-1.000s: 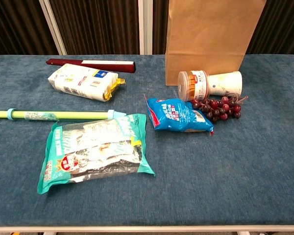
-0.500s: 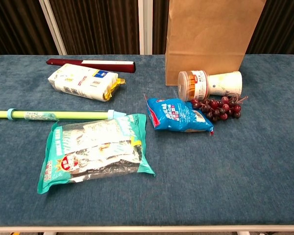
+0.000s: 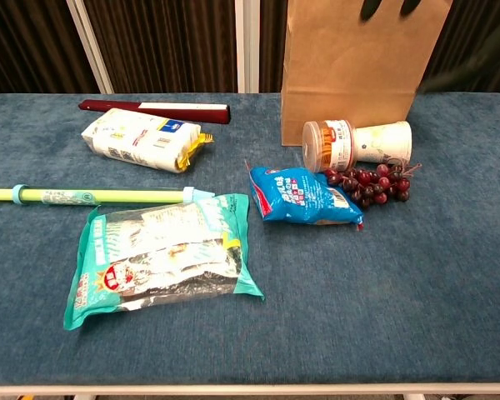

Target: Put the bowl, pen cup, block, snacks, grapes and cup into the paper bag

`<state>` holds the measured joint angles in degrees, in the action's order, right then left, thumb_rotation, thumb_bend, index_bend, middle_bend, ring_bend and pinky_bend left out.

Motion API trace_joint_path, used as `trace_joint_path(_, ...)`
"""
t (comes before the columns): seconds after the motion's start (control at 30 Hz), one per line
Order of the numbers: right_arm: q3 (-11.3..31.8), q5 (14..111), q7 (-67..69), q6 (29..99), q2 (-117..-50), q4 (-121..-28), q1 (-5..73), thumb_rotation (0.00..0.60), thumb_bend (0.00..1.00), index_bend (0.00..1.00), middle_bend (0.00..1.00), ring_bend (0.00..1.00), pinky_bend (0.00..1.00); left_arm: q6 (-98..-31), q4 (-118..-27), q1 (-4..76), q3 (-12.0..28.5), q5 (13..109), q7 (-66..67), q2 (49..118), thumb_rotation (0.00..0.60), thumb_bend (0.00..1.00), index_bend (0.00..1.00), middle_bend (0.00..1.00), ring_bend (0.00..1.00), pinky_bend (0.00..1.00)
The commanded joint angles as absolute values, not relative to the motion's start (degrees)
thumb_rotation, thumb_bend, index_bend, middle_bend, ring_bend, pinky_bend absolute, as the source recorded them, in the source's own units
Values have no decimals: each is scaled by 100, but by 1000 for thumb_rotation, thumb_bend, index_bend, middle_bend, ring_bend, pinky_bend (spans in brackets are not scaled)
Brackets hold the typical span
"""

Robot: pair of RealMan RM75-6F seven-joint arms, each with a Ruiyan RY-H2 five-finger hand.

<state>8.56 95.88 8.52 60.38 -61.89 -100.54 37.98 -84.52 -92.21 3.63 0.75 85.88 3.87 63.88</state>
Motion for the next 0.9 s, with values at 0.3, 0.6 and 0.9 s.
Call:
trace_joint_path(0.3, 835, 7431, -1157, 4069, -8340, -8678, 4803, 600, 0, 29, 145, 9, 237, -8407, -9177, 381, 74, 8570, 334, 6419, 600, 4, 267, 199, 152, 112)
trace_joint_path(0.6, 779, 6717, -1918, 3902, -9109, -7967, 5113, 600, 0, 29, 157, 9, 228, -8385, -9149, 376, 63, 8549, 289, 6434, 600, 4, 267, 198, 152, 112)
trace_joint_path(0.9, 725, 7132, -1732, 4484, -9756, -7416, 5057, 600, 186, 484, 478, 170, 250, -8410, -9080, 356, 50, 8565, 224, 6461, 600, 4, 267, 198, 152, 112)
